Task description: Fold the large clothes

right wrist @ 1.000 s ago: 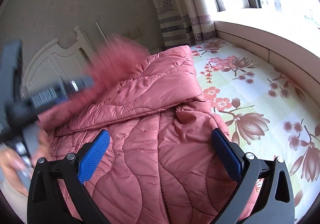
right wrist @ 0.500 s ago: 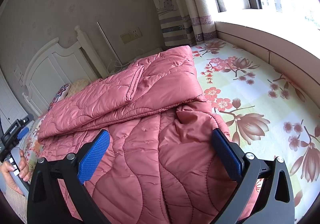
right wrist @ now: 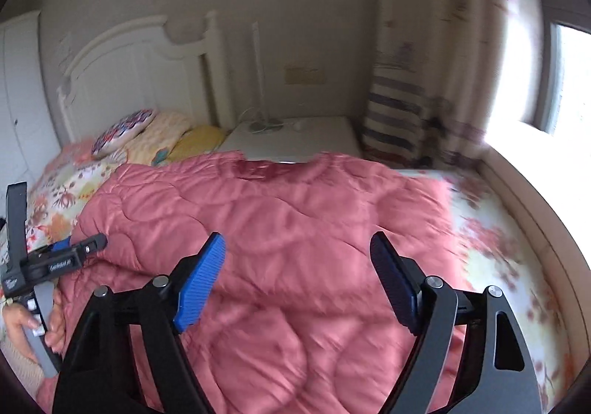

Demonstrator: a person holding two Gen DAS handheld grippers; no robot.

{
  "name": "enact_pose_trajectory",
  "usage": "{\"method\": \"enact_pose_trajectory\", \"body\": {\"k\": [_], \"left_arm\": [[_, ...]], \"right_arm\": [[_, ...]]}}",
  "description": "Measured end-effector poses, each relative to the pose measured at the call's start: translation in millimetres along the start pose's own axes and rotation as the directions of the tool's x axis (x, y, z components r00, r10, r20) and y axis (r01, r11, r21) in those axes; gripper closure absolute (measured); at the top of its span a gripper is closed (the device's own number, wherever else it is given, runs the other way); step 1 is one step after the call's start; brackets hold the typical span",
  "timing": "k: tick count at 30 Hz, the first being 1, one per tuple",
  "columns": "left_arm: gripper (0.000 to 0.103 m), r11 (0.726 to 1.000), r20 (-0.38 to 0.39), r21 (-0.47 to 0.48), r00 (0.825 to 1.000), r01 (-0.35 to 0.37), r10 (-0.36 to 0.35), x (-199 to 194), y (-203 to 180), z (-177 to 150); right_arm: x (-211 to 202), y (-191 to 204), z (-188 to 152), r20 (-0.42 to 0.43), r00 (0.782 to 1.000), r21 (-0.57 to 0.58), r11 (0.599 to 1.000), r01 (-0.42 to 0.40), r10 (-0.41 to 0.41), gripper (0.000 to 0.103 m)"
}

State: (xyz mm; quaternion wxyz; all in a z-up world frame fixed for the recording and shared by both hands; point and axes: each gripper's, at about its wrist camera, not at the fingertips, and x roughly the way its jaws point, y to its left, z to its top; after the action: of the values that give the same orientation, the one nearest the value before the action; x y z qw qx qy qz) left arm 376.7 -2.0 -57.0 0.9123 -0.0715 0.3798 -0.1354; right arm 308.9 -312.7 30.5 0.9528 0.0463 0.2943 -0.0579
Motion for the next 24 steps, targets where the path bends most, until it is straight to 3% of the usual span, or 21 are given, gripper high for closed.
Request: {"method": "enact_pose_trajectory", "body": {"k": [4,7,10,12,15,18,21,24], "left_arm": [[0.007,0.998,-0.008,-0.062,1.0,0.028,-0.028,4.0,14.5,0.2],[0.007,0.997,0.047,-0.07,0.998,0.038,-0.034,-9.7,15.6,-1.4],[0.007,0.994,0.19,-0.09,0.981,0.065,-0.047,-37.1,19.1,5.4],[0.007,0.986,0.21,-0.102,0.972,0.133,-0.109,-43.7,18.8,15.7],[0.007,0.974,0.174,-0.069,0.964,0.214,-0.2,-37.5,4.5,34.4],[0.007,0.964,0.08,-0.01,0.961,0.265,-0.263,-7.7,-17.0,37.4],[0.007,0.977,-0.053,0.031,0.977,0.21,-0.209,41.5,-25.2,26.2],[0.006,0.98,-0.07,0.051,0.98,0.192,-0.189,45.1,-30.1,29.1]], "right_arm": [[42.6,19.1,3.9,-0.104,0.994,-0.088,0.996,0.03,-0.04,0.025],[73.6,11.7,-17.1,-0.193,0.968,-0.144,0.98,0.136,-0.163,0.024],[78.1,-13.9,-33.7,-0.2,0.973,-0.043,0.993,0.111,-0.117,0.021],[75.8,-17.9,-34.2,-0.193,0.975,-0.029,0.994,0.105,-0.109,0.02],[78.0,-14.7,-35.0,-0.196,0.972,-0.049,0.992,0.12,-0.128,0.02],[79.2,-15.2,-34.7,-0.195,0.974,-0.038,0.993,0.113,-0.118,0.019],[77.4,-16.7,-34.3,-0.195,0.975,-0.029,0.994,0.105,-0.109,0.019],[78.4,-17.0,-32.9,-0.195,0.975,-0.03,0.995,0.098,-0.102,0.018]]}}
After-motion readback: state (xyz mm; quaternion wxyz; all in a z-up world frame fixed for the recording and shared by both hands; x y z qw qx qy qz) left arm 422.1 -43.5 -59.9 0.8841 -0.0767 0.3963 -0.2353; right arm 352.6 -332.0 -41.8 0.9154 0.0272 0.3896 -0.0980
